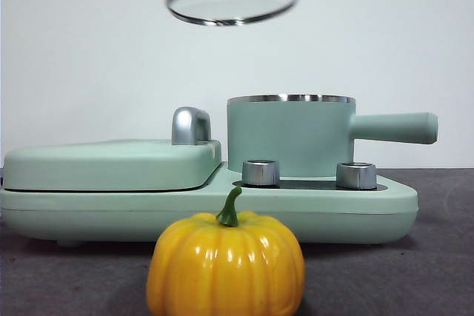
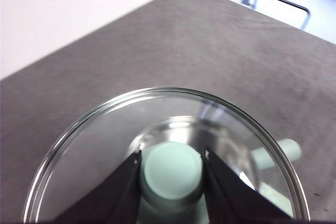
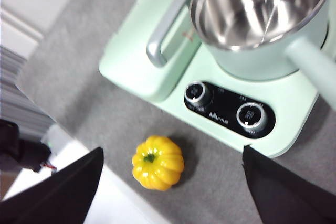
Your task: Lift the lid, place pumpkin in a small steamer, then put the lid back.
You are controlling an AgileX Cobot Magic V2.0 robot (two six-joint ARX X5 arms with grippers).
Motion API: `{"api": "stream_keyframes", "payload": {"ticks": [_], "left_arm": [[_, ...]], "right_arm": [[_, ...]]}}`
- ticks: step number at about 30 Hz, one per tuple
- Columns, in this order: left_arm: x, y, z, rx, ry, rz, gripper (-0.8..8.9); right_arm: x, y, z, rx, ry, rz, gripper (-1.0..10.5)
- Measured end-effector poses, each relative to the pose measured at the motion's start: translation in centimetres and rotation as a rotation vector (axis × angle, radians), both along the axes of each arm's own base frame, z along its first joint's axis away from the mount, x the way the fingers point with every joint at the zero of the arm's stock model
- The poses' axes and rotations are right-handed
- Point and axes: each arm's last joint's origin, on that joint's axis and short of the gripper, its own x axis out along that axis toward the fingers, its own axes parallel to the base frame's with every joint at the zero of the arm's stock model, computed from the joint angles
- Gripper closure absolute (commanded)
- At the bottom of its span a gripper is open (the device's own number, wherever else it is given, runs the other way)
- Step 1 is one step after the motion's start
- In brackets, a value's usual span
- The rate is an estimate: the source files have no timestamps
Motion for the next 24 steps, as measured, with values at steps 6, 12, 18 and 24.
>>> {"api": "stream_keyframes", "payload": {"ticks": [6,12,18,24], "left_arm": [[-1.0,3.9,2.2,-0.013,-0.03,0.091,7.56],[-1.4,6.6,2.7,0.012,-0.013,0.16,7.56],[-1.5,8.0,3.2,0.006,-0.026,0.207,7.56],[-1.5,8.4,3.2,0.007,-0.025,0.219,7.56]], "right_arm": [[2.1,4.4,-0.9,-0.143,0.1,0.055,5.3],[3.1,9.9,-3.6,-0.308,0.178,0.165,4.8],[3.5,14.2,-7.1,-0.436,0.239,0.234,4.4],[3.6,17.9,-10.1,-0.471,0.245,0.304,4.0]]}}
